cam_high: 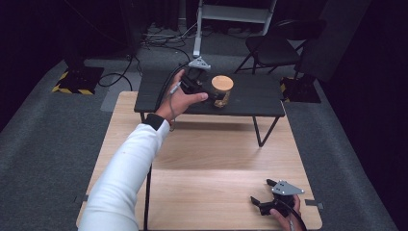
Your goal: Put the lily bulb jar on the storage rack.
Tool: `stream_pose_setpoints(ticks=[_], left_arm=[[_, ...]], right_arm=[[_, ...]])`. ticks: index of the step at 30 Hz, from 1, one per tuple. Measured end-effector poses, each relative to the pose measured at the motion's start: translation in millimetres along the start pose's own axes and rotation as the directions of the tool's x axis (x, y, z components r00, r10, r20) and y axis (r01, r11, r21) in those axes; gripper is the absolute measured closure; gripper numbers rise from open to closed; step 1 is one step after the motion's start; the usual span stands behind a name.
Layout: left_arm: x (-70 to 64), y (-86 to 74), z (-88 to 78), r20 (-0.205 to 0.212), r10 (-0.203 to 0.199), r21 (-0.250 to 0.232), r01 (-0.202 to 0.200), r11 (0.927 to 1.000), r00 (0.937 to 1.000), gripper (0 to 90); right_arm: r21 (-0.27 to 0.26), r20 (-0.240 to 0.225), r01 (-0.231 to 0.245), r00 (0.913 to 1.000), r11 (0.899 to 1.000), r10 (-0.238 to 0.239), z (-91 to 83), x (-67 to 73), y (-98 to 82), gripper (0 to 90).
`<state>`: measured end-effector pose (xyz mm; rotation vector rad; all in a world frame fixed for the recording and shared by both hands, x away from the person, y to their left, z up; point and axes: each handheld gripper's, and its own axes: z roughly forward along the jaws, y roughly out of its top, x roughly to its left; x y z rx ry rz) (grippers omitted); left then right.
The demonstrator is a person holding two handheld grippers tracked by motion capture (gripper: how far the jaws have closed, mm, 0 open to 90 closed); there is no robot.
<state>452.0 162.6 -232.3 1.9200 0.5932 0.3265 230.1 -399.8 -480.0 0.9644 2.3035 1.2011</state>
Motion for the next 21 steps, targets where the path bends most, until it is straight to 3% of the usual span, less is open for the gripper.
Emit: stream_pose_setpoints(ticks=[2, 8, 15, 21], left_arm=[[-5.7, -3.6, -10.8, -0.015, -0.008, 0.013, 0.008, 0.9999, 0.9999, 0.5], [-29.0, -38.1, -39.3, -0.057, -0.011, -0.036, 0.009, 0.9993, 0.9983, 0.4], [-55.2, -70.2, -54.8, -0.108, -0.016, -0.026, 0.014, 0.9996, 0.9940, 0.4], [-67.7, -94.1, -63.6, -0.115, 0.025, -0.011, -0.026, 0.9996, 0.9931, 0.4]], right_arm=[[0.000, 0.001, 0.000, 1.0000, 1.000, 0.000, 0.1, 0.0, 0.1, 0.0], [0.001, 0.001, -0.001, 1.0000, 1.000, 0.001, 0.1, 0.2, 0.2, 0.0], [0.000, 0.001, -0.001, 1.0000, 1.000, 0.001, 0.1, 0.3, 0.2, 0.0], [0.000, 0.001, -0.001, 1.0000, 1.000, 0.001, 0.1, 0.3, 0.1, 0.0]])
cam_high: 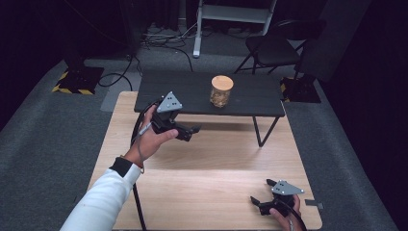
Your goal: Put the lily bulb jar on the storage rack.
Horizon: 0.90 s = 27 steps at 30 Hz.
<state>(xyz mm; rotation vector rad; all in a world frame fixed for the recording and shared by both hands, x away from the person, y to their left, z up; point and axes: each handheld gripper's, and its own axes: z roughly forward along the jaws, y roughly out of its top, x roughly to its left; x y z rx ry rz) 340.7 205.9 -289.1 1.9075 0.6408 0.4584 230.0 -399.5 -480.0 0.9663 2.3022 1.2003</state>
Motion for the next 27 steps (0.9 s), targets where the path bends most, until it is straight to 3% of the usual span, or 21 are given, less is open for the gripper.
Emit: stream_pose_setpoints(ticks=[3, 8, 19, 24, 27], left_arm=[[-3.7, -16.8, -3.7, -0.004, -0.018, -0.003, 0.018, 0.9998, 0.9998, 0.5], [-15.7, -40.4, -6.2, -0.034, 0.019, 0.037, -0.018, 0.9992, 0.9993, 0.5], [-26.3, -98.0, -8.0, -0.026, -0.028, 0.046, 0.030, 0.9985, 0.9993, 0.5], [-32.9, -120.6, -7.3, -0.043, -0.040, 0.060, 0.043, 0.9973, 0.9983, 0.5], [-39.0, -132.5, -5.1, -0.049, -0.023, 0.080, 0.027, 0.9964, 0.9985, 0.5]], right_arm=[[0.000, 0.000, 0.001, 1.0000, 1.000, -0.001, 0.0, 0.0, 0.0, 0.0], [0.000, 0.000, 0.001, 1.0000, 1.000, -0.001, 0.0, 0.1, 0.0, 0.0], [0.000, 0.000, 0.001, 1.0000, 1.000, -0.001, 0.0, 0.2, 0.0, 0.0], [0.000, 0.000, 0.001, 1.0000, 1.000, -0.001, 0.0, 0.2, 0.0, 0.0], [0.000, 0.000, 0.001, 1.0000, 1.000, -0.001, 0.0, 0.1, 0.1, 0.0]])
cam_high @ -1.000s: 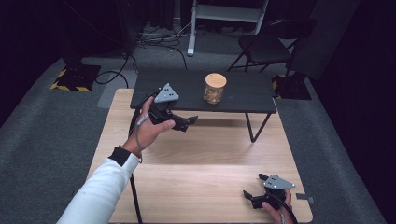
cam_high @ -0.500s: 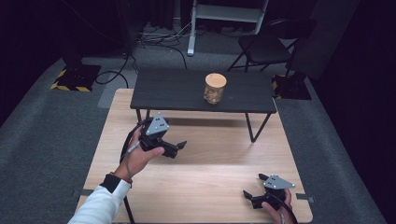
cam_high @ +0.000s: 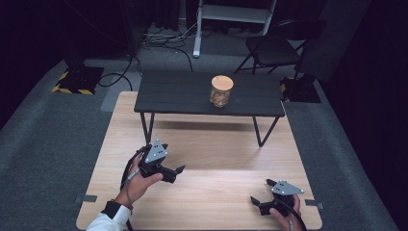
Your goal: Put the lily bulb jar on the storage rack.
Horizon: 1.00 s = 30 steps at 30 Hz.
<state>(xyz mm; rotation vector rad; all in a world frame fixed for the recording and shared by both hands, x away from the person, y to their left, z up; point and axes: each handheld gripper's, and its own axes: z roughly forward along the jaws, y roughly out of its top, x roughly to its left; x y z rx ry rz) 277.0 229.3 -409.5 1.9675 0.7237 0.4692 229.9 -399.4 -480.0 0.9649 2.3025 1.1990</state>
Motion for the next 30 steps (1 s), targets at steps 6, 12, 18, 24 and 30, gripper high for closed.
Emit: stream_pose_setpoints(ticks=[6, 12, 18, 24, 30], left_arm=[[-8.3, -23.7, 7.7, 0.016, 0.005, 0.044, -0.005, 0.9990, 0.9999, 0.5], [-13.4, -47.7, 13.5, 0.016, -0.025, 0.081, 0.023, 0.9964, 0.9996, 0.8], [-14.7, -59.5, 15.0, 0.006, -0.031, 0.116, 0.030, 0.9928, 0.9995, 0.9], [-16.0, -74.5, 16.4, -0.009, -0.033, 0.110, 0.034, 0.9934, 0.9994, 0.6], [-16.0, -78.2, 17.2, -0.010, -0.034, 0.094, 0.035, 0.9950, 0.9994, 0.5]], right_arm=[[0.000, 0.000, 0.000, 1.0000, 1.000, 0.000, 0.0, 0.1, 0.0, 0.0], [0.000, 0.000, 0.000, 1.0000, 1.000, 0.000, 0.0, 0.1, 0.0, 0.0], [0.000, 0.001, 0.001, 1.0000, 1.000, -0.001, 0.0, 0.2, 0.0, 0.0], [0.000, 0.000, 0.001, 1.0000, 1.000, -0.001, 0.0, 0.1, 0.0, 0.0], [0.000, 0.001, 0.001, 1.0000, 1.000, -0.001, 0.0, 0.3, -0.1, 0.0]])
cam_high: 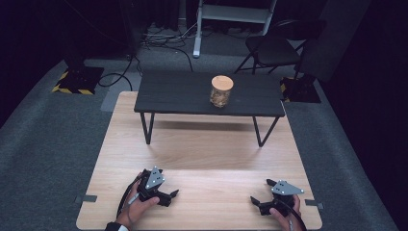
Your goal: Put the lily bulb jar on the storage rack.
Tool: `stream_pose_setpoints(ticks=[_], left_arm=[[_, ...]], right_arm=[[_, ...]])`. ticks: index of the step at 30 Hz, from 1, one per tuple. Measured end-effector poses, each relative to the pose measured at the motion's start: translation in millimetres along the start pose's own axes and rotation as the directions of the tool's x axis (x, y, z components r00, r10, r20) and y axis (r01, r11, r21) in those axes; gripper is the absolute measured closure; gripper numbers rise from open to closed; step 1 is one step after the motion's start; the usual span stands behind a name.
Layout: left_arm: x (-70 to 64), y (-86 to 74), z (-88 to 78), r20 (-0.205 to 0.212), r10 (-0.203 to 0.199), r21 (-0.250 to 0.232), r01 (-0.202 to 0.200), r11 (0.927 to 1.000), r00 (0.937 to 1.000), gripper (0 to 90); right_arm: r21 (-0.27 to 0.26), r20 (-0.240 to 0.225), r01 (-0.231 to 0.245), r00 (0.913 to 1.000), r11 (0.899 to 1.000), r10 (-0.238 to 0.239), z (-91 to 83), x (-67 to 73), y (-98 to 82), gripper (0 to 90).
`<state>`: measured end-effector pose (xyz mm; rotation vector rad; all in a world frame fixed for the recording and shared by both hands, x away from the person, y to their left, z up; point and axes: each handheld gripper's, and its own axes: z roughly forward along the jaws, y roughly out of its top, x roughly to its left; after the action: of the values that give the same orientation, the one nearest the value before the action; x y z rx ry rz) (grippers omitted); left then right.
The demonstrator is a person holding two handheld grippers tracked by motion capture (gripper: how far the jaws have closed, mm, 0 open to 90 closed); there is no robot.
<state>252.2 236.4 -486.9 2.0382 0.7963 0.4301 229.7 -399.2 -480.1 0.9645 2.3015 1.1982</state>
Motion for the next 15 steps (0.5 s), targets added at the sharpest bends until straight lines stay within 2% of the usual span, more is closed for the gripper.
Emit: stream_pose_setpoints(ticks=[15], left_arm=[[-1.3, -0.4, -0.3, -0.013, -0.011, -0.002, 0.011, 0.9999, 0.9998, 0.5]], right_arm=[[0.000, 0.001, -0.001, 1.0000, 1.000, 0.001, -0.2, 0.5, -0.2, 0.0]])
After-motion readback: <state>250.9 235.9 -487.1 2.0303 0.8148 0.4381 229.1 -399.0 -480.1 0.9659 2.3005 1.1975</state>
